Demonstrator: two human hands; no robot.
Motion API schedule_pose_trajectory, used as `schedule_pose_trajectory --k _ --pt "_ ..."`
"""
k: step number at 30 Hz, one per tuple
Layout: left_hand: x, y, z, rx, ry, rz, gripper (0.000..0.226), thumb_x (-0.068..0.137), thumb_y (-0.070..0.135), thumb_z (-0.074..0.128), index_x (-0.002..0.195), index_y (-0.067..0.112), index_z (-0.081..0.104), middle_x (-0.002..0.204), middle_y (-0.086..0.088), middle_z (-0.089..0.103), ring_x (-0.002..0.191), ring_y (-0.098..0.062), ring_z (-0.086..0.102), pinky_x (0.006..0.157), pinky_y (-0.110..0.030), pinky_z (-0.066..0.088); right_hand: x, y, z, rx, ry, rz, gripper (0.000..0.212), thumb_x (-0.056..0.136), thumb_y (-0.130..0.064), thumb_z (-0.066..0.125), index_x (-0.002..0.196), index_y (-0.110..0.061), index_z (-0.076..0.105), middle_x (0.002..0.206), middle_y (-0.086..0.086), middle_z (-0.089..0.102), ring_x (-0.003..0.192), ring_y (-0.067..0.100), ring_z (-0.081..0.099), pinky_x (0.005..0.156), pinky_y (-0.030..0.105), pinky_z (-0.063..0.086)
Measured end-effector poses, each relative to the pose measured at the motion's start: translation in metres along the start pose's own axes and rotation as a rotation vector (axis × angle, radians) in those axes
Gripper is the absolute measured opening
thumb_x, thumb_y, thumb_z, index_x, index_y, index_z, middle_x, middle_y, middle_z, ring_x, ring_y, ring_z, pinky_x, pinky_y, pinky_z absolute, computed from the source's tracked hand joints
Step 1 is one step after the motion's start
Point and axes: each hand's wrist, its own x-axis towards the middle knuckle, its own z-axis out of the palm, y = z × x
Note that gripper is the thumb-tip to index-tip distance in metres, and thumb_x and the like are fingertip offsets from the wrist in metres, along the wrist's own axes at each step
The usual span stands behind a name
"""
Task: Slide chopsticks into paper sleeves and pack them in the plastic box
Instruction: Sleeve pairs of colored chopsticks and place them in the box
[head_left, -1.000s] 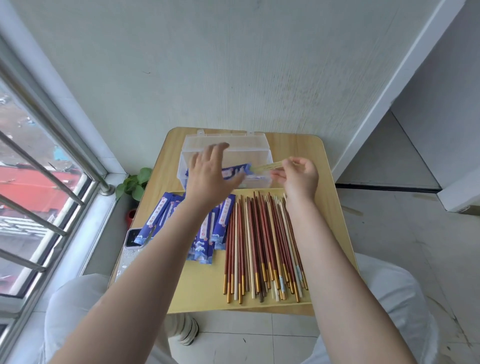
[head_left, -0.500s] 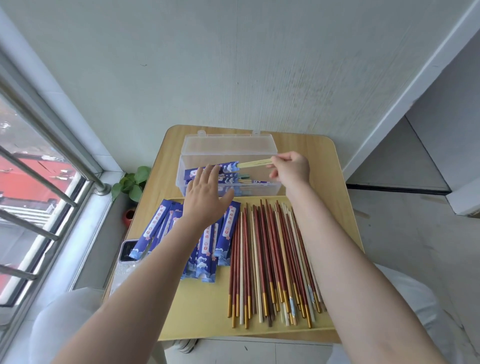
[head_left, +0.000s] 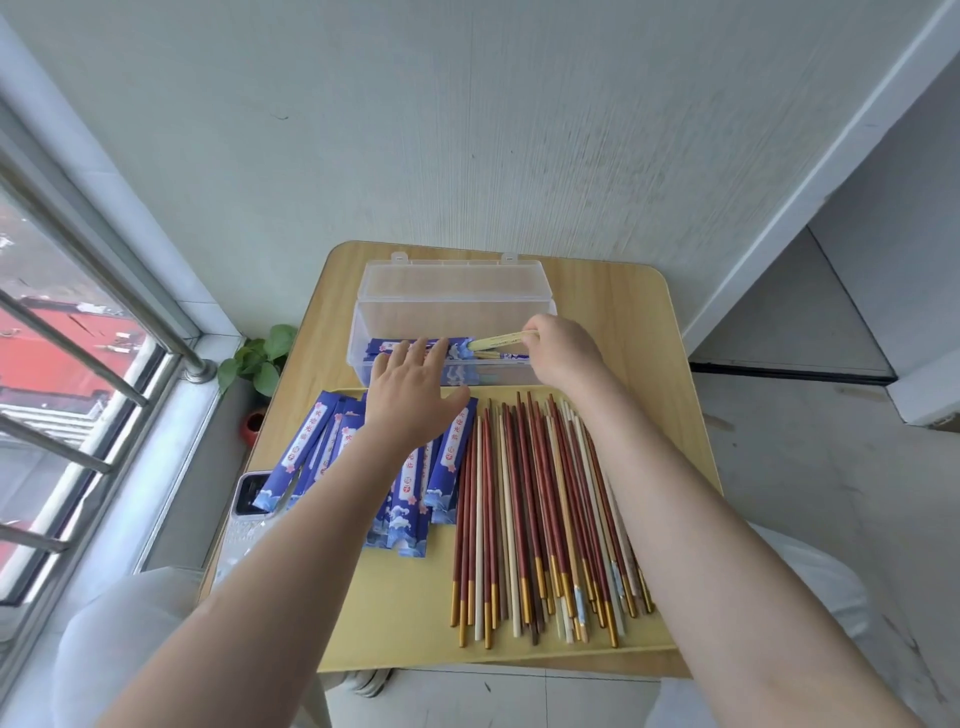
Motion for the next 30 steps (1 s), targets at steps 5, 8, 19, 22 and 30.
schedule_pose_trajectory --k 5,8,19,22,30 --pt "-0.001 0.002 -0.002 0.05 -0.001 0.007 0.068 0.097 0.056 0.042 0.154 0.021 0.031 0.148 -0.005 0.047 0.138 -0.027 0.039 0.117 -0.043 0.022 0.002 -0.002 -0.007 -0.194 -0.01 -0.04 0.028 0.094 0.001 0.048 0.099 -0.012 0.073 0.103 0.005 0.07 0.095 0.028 0.066 0.072 0.034 0.054" --pt "0.001 0.002 -0.004 0.064 -0.007 0.002 0.062 0.097 0.056 0.042 0.147 0.02 0.041 0.141 -0.006 0.053 0.132 -0.028 0.044 0.115 -0.043 0.025 -0.003 0.0 -0.012 -0.035 0.153 -0.077 0.034 0.098 -0.007 0.042 0.111 -0.014 0.072 0.12 0.003 0.067 0.107 0.025 0.063 0.086 0.039 0.055" --pt "-0.009 0.0 -0.008 -0.245 0.294 0.032 0.029 0.094 0.035 0.057 0.108 0.011 0.066 0.109 -0.007 0.06 0.106 -0.028 0.053 0.091 -0.04 0.041 -0.028 -0.015 0.003 -0.027 0.206 -0.277 0.017 0.096 -0.016 0.049 0.105 -0.013 0.064 0.107 0.001 0.059 0.105 0.021 0.052 0.088 0.036 0.041" --pt "-0.035 0.002 -0.011 -0.365 0.427 -0.072 0.027 0.088 0.027 0.051 0.064 0.013 0.049 0.062 0.001 0.046 0.057 -0.022 0.043 0.053 -0.028 0.03 -0.05 -0.028 0.01 0.144 0.161 -0.238 0.012 0.096 -0.017 0.049 0.088 -0.012 0.058 0.086 -0.001 0.059 0.075 0.017 0.055 0.065 0.032 0.045" --pt "-0.081 -0.015 0.014 -0.243 0.026 -0.368 0.018 0.096 0.028 0.05 0.092 0.011 0.055 0.084 0.0 0.055 0.074 -0.024 0.053 0.06 -0.03 0.038 -0.087 -0.06 0.087 -0.141 -0.226 0.033 0.05 0.095 -0.063 0.048 0.103 -0.015 0.061 0.096 0.004 0.066 0.085 0.026 0.065 0.06 0.028 0.043"
